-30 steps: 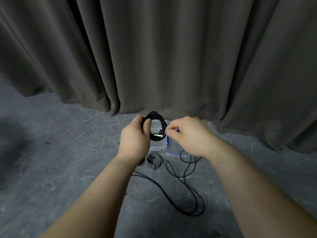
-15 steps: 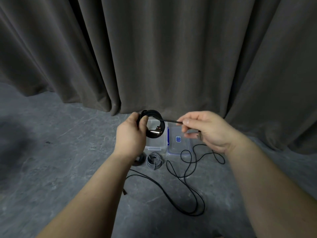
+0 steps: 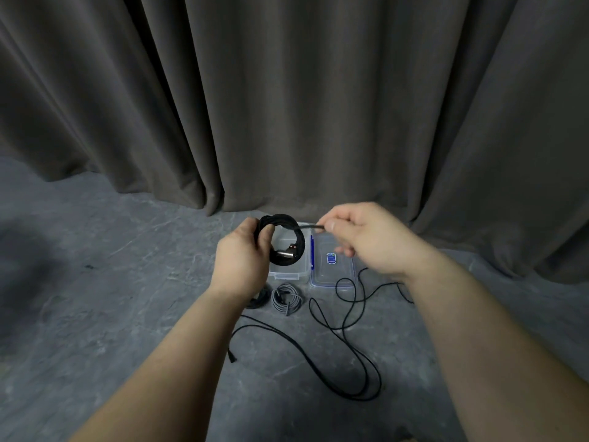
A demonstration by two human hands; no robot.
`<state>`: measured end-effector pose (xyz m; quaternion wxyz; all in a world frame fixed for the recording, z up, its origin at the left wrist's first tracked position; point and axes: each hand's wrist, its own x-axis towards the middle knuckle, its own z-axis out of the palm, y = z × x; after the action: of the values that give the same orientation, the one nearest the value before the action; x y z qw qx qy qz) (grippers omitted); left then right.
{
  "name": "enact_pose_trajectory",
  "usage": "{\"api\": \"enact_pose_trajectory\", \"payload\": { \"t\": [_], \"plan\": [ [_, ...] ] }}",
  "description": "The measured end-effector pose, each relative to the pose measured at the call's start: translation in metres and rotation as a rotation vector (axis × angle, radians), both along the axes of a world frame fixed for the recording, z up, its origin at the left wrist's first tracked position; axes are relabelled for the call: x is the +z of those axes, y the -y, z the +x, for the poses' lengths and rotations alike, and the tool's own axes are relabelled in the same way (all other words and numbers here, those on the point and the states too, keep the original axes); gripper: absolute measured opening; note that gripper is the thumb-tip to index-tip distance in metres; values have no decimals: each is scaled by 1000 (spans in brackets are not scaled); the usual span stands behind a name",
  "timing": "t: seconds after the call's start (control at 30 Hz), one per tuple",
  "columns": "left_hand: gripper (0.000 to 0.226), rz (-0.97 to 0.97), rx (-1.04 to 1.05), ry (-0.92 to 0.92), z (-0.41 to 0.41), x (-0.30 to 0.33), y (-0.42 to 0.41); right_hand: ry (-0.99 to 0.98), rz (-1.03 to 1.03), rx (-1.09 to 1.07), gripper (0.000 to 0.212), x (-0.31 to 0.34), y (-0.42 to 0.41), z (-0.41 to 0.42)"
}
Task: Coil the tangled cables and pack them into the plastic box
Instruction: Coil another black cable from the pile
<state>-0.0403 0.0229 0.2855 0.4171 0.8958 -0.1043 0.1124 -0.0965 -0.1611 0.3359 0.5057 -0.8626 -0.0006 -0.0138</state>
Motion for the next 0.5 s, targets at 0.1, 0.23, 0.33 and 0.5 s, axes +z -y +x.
{"api": "enact_pose_trajectory", "payload": {
  "t": [0.1, 0.23, 0.33, 0.5],
  "plan": [
    [24, -172, -104, -103, -3, 9, 0, 21, 325, -156, 27, 1, 11, 1],
    [22, -543, -260, -329, -12, 22, 3, 174, 205, -317, 26, -8, 22, 0],
    [26, -772, -290, -427, -11, 28, 3, 250, 128, -273, 19, -12, 21, -2],
    [20, -731, -263, -385, -9, 30, 1, 233, 133, -86, 15, -8, 16, -4]
  ]
}}
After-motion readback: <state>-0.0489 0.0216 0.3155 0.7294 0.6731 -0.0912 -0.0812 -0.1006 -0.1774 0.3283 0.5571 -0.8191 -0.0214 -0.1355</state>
